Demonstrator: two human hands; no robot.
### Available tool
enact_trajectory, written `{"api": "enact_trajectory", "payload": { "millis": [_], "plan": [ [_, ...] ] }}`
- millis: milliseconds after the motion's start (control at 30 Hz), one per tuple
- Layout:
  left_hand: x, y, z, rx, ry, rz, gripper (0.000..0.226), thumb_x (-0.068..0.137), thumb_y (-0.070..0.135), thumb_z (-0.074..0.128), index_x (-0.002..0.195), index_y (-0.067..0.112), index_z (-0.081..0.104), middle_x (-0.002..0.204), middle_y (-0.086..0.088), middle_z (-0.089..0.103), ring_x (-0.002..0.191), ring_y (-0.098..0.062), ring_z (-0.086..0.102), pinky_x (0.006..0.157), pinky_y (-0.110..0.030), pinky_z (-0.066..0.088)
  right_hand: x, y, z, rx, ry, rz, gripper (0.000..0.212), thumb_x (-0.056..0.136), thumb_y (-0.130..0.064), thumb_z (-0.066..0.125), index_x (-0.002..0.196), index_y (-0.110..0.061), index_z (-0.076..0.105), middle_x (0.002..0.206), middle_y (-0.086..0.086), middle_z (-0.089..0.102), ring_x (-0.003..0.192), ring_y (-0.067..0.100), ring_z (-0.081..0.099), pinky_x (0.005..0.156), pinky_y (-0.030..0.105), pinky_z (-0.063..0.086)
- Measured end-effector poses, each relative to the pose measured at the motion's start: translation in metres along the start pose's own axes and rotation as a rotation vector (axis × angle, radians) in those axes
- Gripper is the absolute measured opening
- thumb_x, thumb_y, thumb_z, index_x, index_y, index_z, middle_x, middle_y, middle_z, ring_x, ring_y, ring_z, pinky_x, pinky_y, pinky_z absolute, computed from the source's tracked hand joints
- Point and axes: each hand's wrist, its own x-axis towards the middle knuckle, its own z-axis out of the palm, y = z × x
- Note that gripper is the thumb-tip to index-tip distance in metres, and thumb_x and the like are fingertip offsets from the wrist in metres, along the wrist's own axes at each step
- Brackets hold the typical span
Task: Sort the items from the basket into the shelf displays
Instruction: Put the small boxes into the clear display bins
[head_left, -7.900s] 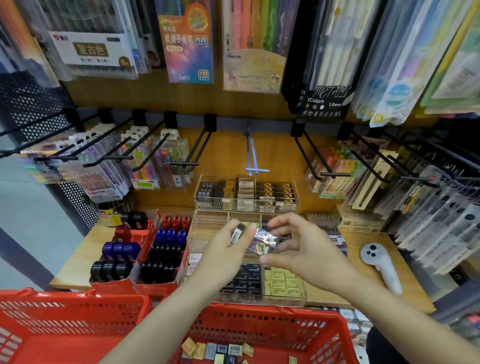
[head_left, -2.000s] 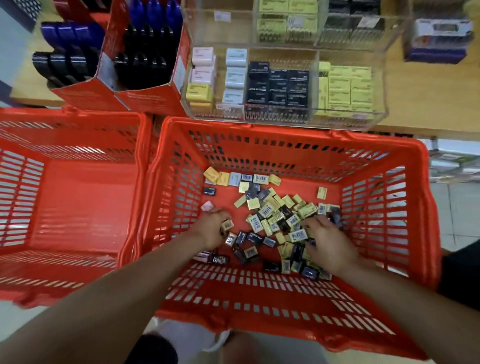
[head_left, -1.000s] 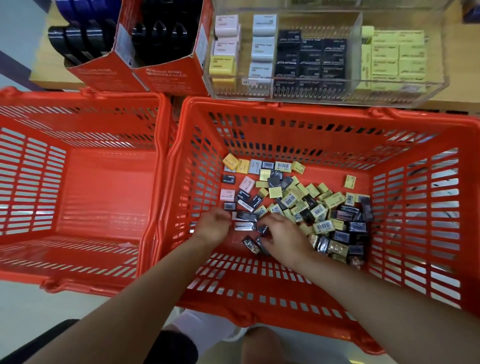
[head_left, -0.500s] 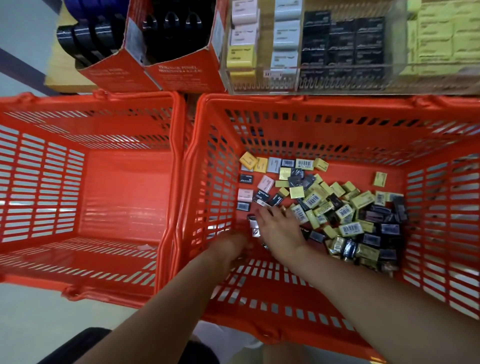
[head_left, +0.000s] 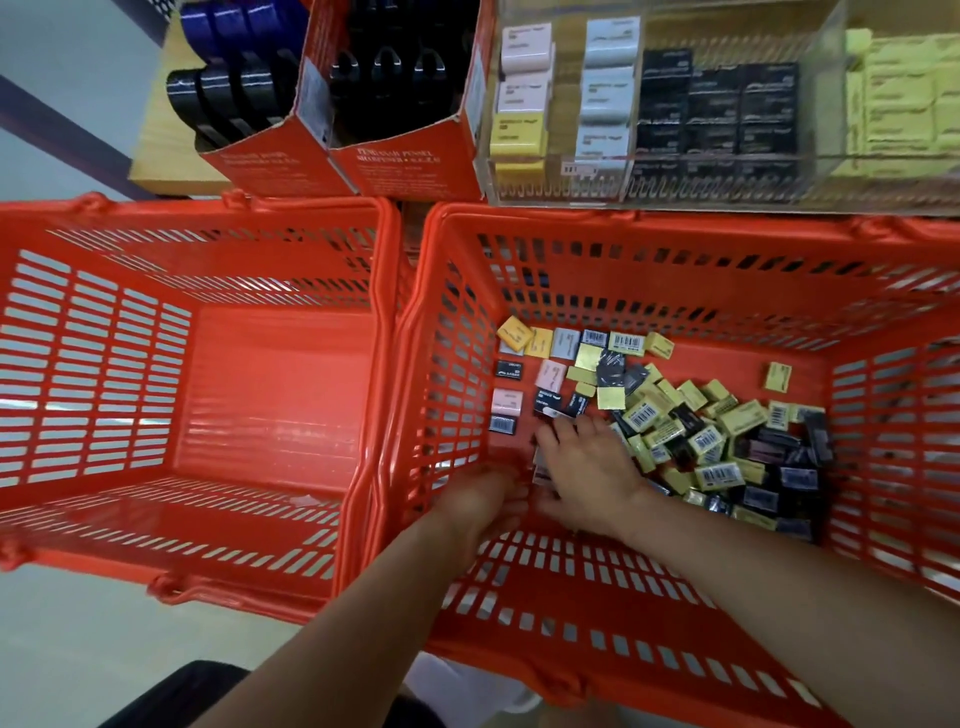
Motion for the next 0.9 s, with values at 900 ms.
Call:
{"api": "enact_trajectory", "payload": {
  "millis": [900],
  "plan": [
    [0.009, 0.031, 0.018, -0.566, -0.119, 0.179, 0.026, 0.105, 0.012, 0.044, 0.101, 0.022, 0.068, 0.083, 0.000, 0.070, 0.081, -0.015, 0.070, 0.065, -0.031, 0.057, 0.010, 0.028, -0.012, 0.095, 0.123, 0.167, 0.071, 0.080, -0.022, 0.075, 0.142, -0.015, 0.041, 0.141, 0.006, 0.042, 0.123, 0.025, 0.047, 0.099, 0.036, 0.041]
  ]
}}
